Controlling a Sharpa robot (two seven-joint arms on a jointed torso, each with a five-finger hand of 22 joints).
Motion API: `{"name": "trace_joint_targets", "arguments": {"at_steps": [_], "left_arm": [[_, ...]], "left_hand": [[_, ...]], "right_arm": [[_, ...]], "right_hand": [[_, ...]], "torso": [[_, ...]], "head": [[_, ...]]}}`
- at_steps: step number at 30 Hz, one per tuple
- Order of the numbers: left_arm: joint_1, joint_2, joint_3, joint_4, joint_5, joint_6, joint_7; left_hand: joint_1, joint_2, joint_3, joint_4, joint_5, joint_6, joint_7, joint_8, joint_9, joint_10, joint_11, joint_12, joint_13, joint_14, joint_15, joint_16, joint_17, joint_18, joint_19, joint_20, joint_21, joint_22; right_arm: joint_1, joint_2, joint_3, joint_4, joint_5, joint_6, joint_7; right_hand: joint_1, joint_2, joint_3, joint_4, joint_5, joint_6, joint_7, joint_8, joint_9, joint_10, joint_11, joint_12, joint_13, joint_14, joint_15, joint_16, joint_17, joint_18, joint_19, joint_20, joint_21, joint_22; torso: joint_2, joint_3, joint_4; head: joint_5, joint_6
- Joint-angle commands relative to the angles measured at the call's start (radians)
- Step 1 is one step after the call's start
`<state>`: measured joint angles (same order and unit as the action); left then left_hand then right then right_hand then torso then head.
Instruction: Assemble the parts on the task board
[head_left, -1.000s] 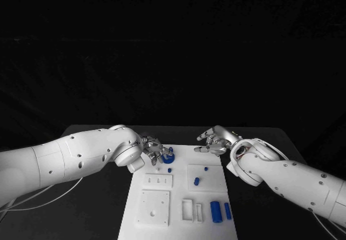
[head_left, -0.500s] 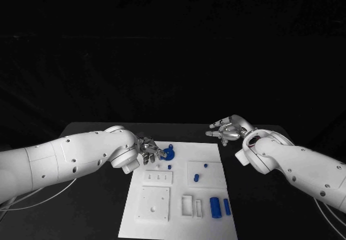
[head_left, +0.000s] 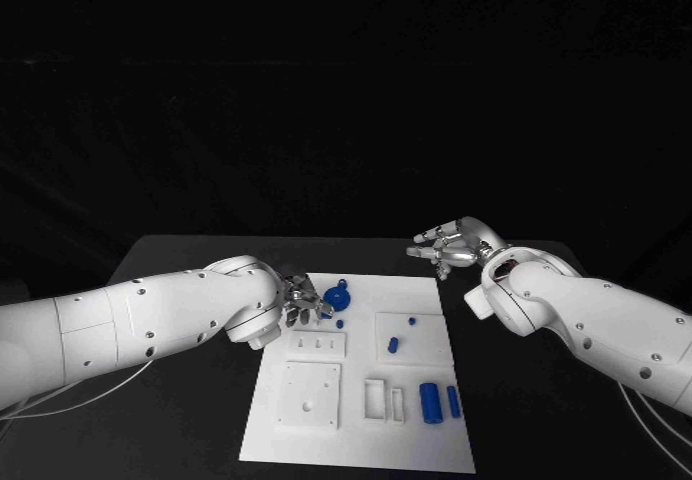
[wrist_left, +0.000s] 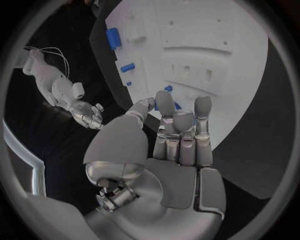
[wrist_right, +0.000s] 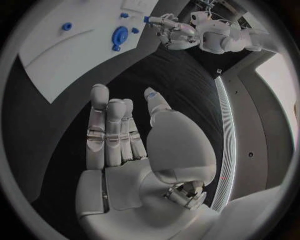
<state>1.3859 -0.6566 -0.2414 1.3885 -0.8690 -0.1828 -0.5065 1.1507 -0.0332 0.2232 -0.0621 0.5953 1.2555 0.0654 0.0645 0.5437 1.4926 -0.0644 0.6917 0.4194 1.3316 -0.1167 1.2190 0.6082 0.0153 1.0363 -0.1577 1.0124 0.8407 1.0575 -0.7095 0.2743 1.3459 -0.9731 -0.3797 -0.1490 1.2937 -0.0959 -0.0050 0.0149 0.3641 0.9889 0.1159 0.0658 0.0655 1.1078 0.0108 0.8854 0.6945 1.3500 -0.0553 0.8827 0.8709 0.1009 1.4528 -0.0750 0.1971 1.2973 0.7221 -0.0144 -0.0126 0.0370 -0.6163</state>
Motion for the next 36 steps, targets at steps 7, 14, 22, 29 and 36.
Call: {"name": "trace_joint_targets", "arguments": {"at_steps": [7, 14, 22, 29, 36], "left_arm": [[-0.026, 0.001, 0.0, 0.004, -0.066, -0.077, -0.02], [-0.044, 0.003, 0.0, -0.002, -0.06, -0.071, -0.024], [-0.055, 0.002, 0.0, -0.009, -0.041, -0.028, -0.035], [-0.059, 0.001, 0.0, -0.008, -0.039, 0.003, -0.042], [-0.061, -0.004, 0.0, -0.003, -0.04, 0.045, -0.046]], "left_hand": [[-0.006, -0.001, 0.084, -0.083, 0.005, 0.134, -0.105, 0.002, 0.118, 0.021, -0.036, 0.018, 0.001, 0.026, -0.028, 0.02, 0.018, 0.021, 0.014, -0.001, 0.001, 0.004], [-0.013, 0.001, 0.084, -0.088, 0.004, 0.141, -0.107, 0.003, 0.117, 0.021, -0.037, 0.023, -0.008, 0.025, -0.028, 0.023, 0.018, 0.013, 0.056, -0.001, -0.092, 0.068], [-0.017, 0.004, 0.086, -0.095, 0.007, 0.142, -0.107, 0.003, 0.117, 0.021, -0.035, 0.022, -0.008, 0.023, -0.027, 0.024, 0.014, 0.008, 0.087, 0.0, -0.186, 0.19], [-0.017, 0.005, 0.086, -0.098, 0.006, 0.141, -0.107, 0.003, 0.113, 0.021, -0.035, 0.02, -0.008, 0.021, -0.026, 0.023, 0.011, 0.005, 0.111, 0.001, -0.257, 0.276], [-0.019, 0.007, 0.09, -0.106, 0.015, 0.142, -0.105, 0.002, 0.104, 0.021, -0.033, 0.018, -0.009, 0.018, -0.024, 0.023, 0.007, 0.004, 0.129, 0.003, -0.311, 0.342]], "right_arm": [[0.0, 0.003, 0.001, 0.005, 0.014, -0.022, 0.004], [0.0, 0.005, 0.001, 0.004, 0.014, -0.023, 0.001], [0.0, 0.008, 0.001, 0.001, 0.013, -0.018, -0.004], [0.0, 0.011, 0.001, -0.002, 0.012, -0.017, -0.007], [0.0, 0.013, 0.001, -0.003, 0.012, -0.015, -0.01]], "right_hand": [[0.002, 0.017, 0.009, -0.002, -0.003, 0.007, 0.002, -0.003, 0.0, -0.006, 0.0, 0.009, -0.003, -0.004, -0.002, 0.006, -0.003, 0.008, 0.009, 0.0, -0.008, 0.004], [-0.001, 0.017, 0.014, -0.002, 0.0, 0.007, 0.002, -0.003, 0.0, -0.006, 0.0, 0.01, -0.005, -0.004, -0.002, 0.007, -0.004, 0.008, 0.01, 0.0, -0.01, 0.006], [-0.003, 0.016, 0.017, -0.001, 0.002, 0.007, 0.002, -0.003, 0.0, -0.007, 0.0, 0.011, -0.006, -0.004, -0.002, 0.007, -0.005, 0.008, 0.011, -0.001, -0.013, 0.008], [-0.005, 0.015, 0.019, 0.0, 0.004, 0.007, 0.002, -0.003, 0.0, -0.008, 0.0, 0.011, -0.007, -0.005, -0.002, 0.008, -0.006, 0.008, 0.011, 0.0, -0.016, 0.01], [-0.006, 0.015, 0.021, 0.001, 0.006, 0.007, 0.002, -0.003, 0.0, -0.008, 0.0, 0.012, -0.007, -0.005, -0.002, 0.008, -0.006, 0.008, 0.012, 0.0, -0.017, 0.011]], "torso": [[0.001, -0.0016, -0.0004], [0.002, -0.0016, -0.0006], [0.001, -0.0019, 0.0006], [0.001, -0.0023, 0.0002], [0.002, -0.0021, 0.0001]], "head": [[0.0, -0.014], [0.003, -0.02], [0.005, -0.027], [0.008, -0.03], [0.005, -0.031]]}}
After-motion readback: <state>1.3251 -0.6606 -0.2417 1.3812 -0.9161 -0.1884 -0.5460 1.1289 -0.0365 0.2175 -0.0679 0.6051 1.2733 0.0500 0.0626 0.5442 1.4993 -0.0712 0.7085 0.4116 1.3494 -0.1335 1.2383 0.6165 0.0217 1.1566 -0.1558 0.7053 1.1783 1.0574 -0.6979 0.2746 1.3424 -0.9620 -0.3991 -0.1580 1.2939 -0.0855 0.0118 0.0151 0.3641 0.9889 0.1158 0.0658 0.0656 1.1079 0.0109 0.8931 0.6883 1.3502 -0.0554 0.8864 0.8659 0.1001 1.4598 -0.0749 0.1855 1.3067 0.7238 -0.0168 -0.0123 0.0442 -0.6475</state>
